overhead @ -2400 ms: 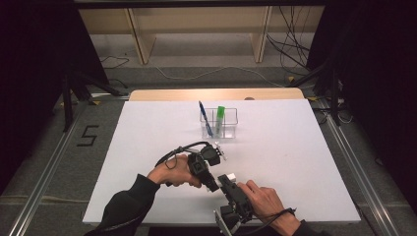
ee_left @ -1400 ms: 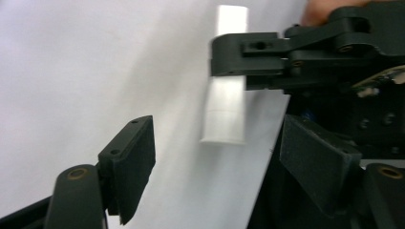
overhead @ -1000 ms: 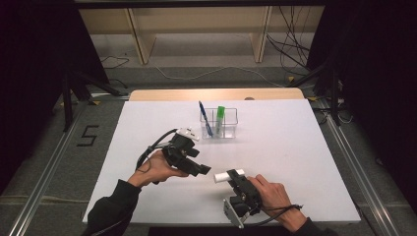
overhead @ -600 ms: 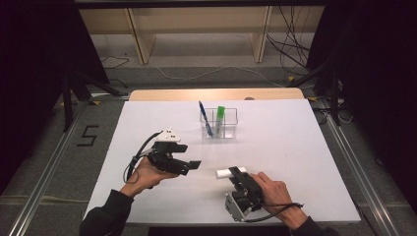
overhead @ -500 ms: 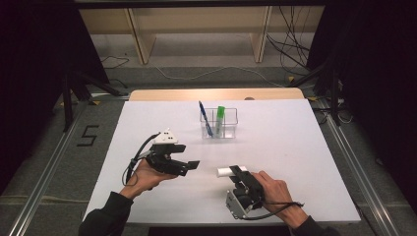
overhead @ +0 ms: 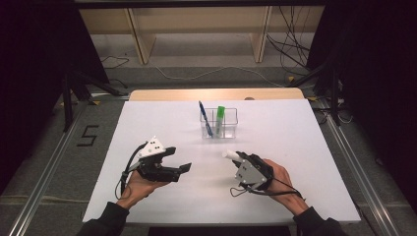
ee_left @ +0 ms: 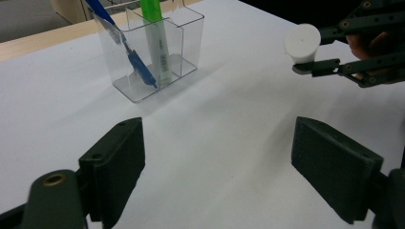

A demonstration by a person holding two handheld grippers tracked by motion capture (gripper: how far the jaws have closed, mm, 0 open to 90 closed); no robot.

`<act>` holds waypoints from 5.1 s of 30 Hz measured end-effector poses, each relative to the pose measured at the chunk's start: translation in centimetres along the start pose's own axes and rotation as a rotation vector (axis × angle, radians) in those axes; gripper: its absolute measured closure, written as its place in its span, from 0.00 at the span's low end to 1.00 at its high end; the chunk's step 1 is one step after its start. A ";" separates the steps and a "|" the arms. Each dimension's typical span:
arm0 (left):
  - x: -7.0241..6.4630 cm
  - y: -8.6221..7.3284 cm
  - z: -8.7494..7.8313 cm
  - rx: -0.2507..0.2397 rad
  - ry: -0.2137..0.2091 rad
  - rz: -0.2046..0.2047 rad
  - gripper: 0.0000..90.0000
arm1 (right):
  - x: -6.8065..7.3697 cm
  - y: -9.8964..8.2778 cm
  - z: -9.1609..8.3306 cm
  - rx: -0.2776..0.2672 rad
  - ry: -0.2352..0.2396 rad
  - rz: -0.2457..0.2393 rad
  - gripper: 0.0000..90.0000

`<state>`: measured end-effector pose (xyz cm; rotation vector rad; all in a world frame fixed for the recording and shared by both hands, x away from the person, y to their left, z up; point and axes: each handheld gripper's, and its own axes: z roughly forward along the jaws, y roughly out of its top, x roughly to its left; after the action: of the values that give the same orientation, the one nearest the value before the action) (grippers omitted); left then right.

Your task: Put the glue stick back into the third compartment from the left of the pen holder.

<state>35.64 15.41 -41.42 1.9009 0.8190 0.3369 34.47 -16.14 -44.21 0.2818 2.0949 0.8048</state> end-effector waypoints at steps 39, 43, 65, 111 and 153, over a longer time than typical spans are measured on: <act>0.6 -2.4 -1.9 -0.127 0.120 -0.025 0.15 | -11.7 1.3 7.8 -0.109 0.076 0.815 0.79; 0.6 -2.4 -1.9 -0.126 0.119 -0.020 0.15 | -12.2 1.4 8.6 -0.110 0.071 0.836 0.79; 0.7 -2.4 -2.0 -0.147 0.127 -0.031 0.15 | -11.8 1.3 12.7 -0.049 0.032 0.872 0.78; 0.9 -2.4 -2.0 -0.142 0.096 -0.059 0.15 | -11.3 2.3 7.5 -0.099 0.153 0.842 0.33; 0.1 -2.6 -1.8 -0.091 0.017 -0.064 0.15 | -4.2 -2.8 -3.1 -0.192 0.301 0.791 0.25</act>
<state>33.73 17.44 -42.92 1.7852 0.8595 0.3453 34.87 -21.63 -41.99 0.9676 2.1511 1.5784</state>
